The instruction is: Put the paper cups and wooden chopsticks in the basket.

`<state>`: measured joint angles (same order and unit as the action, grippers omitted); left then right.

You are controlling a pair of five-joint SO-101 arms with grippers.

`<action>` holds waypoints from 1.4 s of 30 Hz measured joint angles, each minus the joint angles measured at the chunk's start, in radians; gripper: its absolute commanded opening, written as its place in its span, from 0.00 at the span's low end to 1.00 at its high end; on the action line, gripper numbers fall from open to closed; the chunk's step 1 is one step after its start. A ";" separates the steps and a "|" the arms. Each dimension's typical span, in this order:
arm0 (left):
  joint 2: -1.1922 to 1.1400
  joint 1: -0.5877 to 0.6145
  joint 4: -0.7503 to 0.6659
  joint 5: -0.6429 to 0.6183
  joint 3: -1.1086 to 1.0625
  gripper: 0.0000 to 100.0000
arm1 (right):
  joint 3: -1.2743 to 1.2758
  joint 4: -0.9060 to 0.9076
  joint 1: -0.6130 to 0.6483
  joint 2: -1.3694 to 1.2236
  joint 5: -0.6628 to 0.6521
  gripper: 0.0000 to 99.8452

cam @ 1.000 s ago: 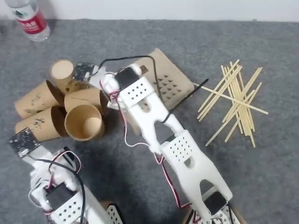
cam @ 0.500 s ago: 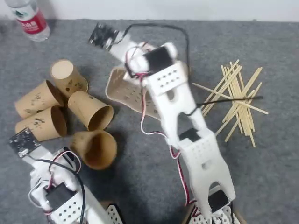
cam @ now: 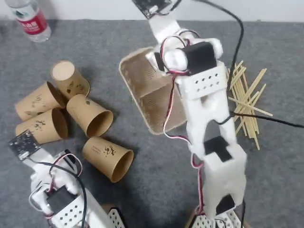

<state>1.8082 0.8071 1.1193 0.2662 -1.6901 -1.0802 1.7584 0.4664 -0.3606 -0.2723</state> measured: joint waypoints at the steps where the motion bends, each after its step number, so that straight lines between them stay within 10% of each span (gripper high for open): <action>1: 0.000 0.000 0.000 0.000 0.000 0.22 | 0.058 0.000 -0.002 0.034 0.002 0.01; 21: 0.000 -0.008 0.000 0.000 0.000 0.22 | 0.318 0.000 -0.127 0.026 0.123 0.15; 25: 0.000 -0.008 0.000 0.000 0.000 0.22 | 0.316 0.000 -0.135 -0.051 0.118 0.00; 42: 0.000 -0.008 0.000 0.000 0.000 0.22 | 0.327 0.000 -0.135 0.126 0.028 0.01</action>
<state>1.8082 0.7994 1.1193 0.2662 -1.6901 -0.7534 1.7584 0.3314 -0.2348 -0.2447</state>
